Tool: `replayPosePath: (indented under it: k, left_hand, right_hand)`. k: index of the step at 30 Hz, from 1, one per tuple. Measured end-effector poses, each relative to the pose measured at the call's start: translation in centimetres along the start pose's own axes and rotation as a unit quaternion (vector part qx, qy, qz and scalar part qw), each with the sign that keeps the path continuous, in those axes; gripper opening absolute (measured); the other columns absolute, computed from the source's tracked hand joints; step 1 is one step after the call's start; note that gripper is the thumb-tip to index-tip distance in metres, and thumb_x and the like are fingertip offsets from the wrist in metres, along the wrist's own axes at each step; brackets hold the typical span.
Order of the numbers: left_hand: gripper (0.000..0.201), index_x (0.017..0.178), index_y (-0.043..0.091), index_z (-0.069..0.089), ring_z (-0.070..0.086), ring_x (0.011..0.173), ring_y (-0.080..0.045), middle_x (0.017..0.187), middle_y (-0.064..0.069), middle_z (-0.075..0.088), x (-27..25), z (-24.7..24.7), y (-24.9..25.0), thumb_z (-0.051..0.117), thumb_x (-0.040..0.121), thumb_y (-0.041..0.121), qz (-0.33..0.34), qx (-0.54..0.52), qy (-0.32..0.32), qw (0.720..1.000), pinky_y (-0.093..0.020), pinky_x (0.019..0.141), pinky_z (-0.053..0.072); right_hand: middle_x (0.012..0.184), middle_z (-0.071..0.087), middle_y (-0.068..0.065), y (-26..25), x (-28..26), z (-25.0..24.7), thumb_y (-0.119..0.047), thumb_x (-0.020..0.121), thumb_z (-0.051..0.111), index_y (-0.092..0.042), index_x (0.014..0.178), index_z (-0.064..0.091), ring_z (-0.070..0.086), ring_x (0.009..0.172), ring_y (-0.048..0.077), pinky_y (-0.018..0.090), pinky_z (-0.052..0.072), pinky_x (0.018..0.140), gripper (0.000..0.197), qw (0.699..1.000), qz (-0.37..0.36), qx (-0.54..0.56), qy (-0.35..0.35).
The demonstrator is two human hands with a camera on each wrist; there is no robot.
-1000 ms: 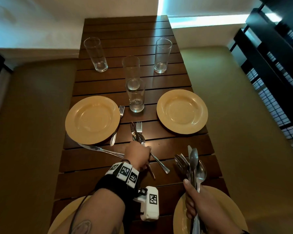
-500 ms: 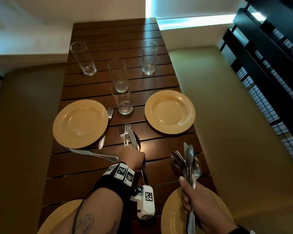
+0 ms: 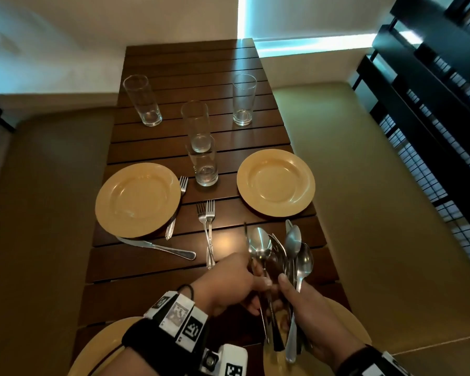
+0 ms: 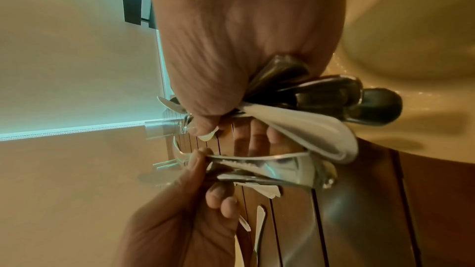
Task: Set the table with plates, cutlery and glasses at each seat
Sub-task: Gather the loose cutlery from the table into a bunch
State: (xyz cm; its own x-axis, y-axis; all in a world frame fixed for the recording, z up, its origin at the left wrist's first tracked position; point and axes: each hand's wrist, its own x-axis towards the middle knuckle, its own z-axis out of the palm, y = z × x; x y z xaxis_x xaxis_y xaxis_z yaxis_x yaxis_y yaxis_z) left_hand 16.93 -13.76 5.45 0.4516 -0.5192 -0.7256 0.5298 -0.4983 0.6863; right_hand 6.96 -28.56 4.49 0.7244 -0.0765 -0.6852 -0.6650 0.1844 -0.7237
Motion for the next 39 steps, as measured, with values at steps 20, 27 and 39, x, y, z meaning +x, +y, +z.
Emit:
replayPosePath:
  k: [20, 27, 39]
  left_hand:
    - [0.019, 0.102, 0.025, 0.073, 0.063, 0.084, -0.009, 0.091, 0.010, 0.068, -3.2, -3.4, 0.1, 0.066, 0.086, 0.031, 0.247, 0.386, 0.180, 0.870, -0.027, 0.076, 0.054]
    - [0.045, 0.124, 0.001, 0.060, 0.065, 0.094, -0.035, 0.112, -0.024, 0.067, -2.7, -2.8, -3.1, 0.059, 0.098, 0.038, 0.161, -0.283, -0.001, 0.946, -0.048, 0.088, 0.050]
    - [0.055, 0.143, 0.005, 0.055, 0.068, 0.110, -0.036, 0.131, -0.024, 0.063, -3.8, -3.8, 0.3, 0.042, 0.103, 0.041, 0.141, -0.564, -0.170, 0.796, -0.048, 0.094, 0.054]
  right_hand:
    - [0.059, 0.043, 0.009, -0.6, 0.2, 5.8, -0.039, 0.080, 0.066, -0.006, 0.086, 0.052, 0.040, 0.048, 0.020, 0.032, 0.039, 0.048, 0.037, 0.984, -0.014, 0.171, -0.056]
    - [0.048, 0.055, 0.004, -6.8, -0.1, 7.7, -0.047, 0.067, 0.073, -0.016, 0.055, 0.065, 0.051, 0.041, 0.016, 0.031, 0.044, 0.048, 0.034, 0.982, -0.188, 0.001, 0.012]
    - [0.069, 0.071, 0.001, -11.8, -0.3, 10.1, -0.044, 0.071, 0.072, -0.033, 0.068, 0.072, 0.070, 0.071, 0.011, 0.028, 0.055, 0.073, 0.012, 0.925, -0.372, -0.053, 0.050]
